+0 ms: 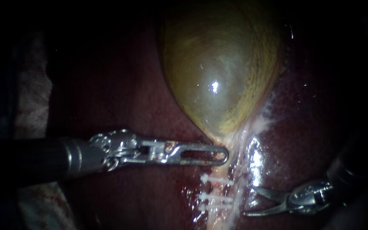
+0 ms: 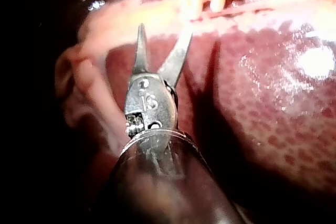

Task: Go to the cutting position left tube

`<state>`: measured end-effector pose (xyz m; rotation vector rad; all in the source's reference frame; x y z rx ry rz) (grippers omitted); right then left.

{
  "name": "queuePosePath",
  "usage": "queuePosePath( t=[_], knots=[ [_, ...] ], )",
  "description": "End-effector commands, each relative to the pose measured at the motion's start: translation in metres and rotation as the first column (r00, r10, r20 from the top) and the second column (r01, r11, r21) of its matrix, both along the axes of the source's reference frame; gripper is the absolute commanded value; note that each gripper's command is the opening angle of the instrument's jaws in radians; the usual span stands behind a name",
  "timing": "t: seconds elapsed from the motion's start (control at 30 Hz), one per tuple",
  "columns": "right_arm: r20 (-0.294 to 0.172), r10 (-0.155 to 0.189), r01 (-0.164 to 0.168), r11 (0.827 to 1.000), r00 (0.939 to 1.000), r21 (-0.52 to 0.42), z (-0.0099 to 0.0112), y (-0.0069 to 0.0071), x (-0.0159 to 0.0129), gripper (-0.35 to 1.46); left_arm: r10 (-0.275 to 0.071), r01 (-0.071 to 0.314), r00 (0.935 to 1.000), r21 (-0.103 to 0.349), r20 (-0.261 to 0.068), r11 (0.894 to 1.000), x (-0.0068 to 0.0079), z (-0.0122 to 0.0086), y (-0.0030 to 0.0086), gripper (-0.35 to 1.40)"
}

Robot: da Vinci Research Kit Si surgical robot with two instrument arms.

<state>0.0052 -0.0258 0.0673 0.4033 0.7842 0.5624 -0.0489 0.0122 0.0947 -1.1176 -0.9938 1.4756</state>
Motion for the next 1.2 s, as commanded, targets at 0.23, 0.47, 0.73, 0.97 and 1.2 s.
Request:
queuePosePath(
  t=[0.23,0.47,0.73,0.97,1.2],
  knots=[
    [-0.007,-0.008,0.008,1.000,0.9999,0.000,0.0000,-0.0001,0.0001,1.43,0.001,-0.001,1.0000,0.001,0.001,1.000,0.0000,0.0000,0.0000,-0.35],
    [-0.011,0.021,-0.021,0.999,0.9997,0.048,-0.0001,0.0000,0.0004,1.41,0.001,-0.001,1.0000,0.001,0.001,1.000,0.0000,-0.0001,0.0000,-0.35],
    [-0.024,0.095,-0.089,0.979,0.9952,0.184,-0.0004,-0.0003,0.0012,1.43,0.012,-0.012,0.9999,0.009,0.010,1.000,0.0011,-0.0010,0.0004,-0.35],
    [-0.018,0.156,-0.144,0.948,0.9877,0.285,-0.0005,-0.0006,0.0015,1.43,0.021,-0.021,0.9997,0.019,0.016,1.000,0.0027,-0.0027,0.0008,-0.35],
    [-0.014,0.198,-0.179,0.910,0.9800,0.375,-0.0008,-0.0010,0.0023,1.43,0.025,-0.025,0.9995,0.024,0.019,0.999,0.0036,-0.0039,0.0005,-0.35]
  ],
)
